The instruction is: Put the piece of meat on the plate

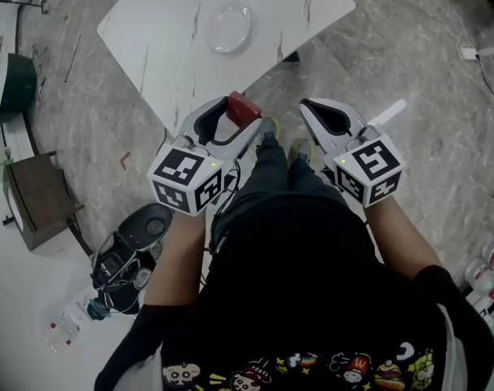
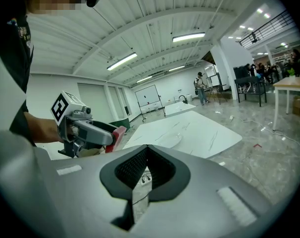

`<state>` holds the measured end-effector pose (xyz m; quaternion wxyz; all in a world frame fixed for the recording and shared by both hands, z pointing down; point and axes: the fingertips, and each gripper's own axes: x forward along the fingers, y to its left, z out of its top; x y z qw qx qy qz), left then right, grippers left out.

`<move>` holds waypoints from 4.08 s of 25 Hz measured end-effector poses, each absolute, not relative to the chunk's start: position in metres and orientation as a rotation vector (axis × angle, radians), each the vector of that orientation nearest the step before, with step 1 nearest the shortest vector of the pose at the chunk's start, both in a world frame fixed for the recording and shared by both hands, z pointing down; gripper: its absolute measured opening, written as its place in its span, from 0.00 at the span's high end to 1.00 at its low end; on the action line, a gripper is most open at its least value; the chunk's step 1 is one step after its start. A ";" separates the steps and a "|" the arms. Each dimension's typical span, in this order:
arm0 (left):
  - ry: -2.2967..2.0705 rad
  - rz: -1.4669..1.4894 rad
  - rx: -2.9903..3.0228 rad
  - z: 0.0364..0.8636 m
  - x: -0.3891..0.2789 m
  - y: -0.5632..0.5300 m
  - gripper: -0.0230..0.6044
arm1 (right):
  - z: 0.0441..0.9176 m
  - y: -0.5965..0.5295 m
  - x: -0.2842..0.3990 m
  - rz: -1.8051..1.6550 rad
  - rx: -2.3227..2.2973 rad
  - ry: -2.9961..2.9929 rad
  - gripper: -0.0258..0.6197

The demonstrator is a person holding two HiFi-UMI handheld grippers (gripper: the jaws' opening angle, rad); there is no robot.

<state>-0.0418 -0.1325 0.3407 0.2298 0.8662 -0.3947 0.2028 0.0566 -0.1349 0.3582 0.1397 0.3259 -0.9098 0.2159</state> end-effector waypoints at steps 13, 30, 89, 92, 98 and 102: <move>-1.012 0.622 2.350 0.368 -0.092 -0.229 0.34 | 0.369 -0.190 0.032 0.702 1.119 -2.519 0.92; -0.971 0.728 2.264 0.429 -0.119 -0.326 0.34 | 0.392 -0.243 0.027 0.798 1.219 -2.397 0.92; -1.063 0.998 2.140 0.547 -0.117 -0.414 0.34 | 0.436 -0.265 0.050 0.974 1.325 -2.274 0.92; -1.076 0.987 2.127 0.548 -0.117 -0.415 0.34 | 0.435 -0.265 0.051 0.970 1.331 -2.276 0.92; -1.079 0.971 2.124 0.548 -0.118 -0.414 0.34 | 0.434 -0.264 0.051 0.965 1.335 -2.279 0.92; -1.072 0.945 2.127 0.546 -0.119 -0.414 0.34 | 0.434 -0.264 0.051 0.961 1.335 -2.287 0.92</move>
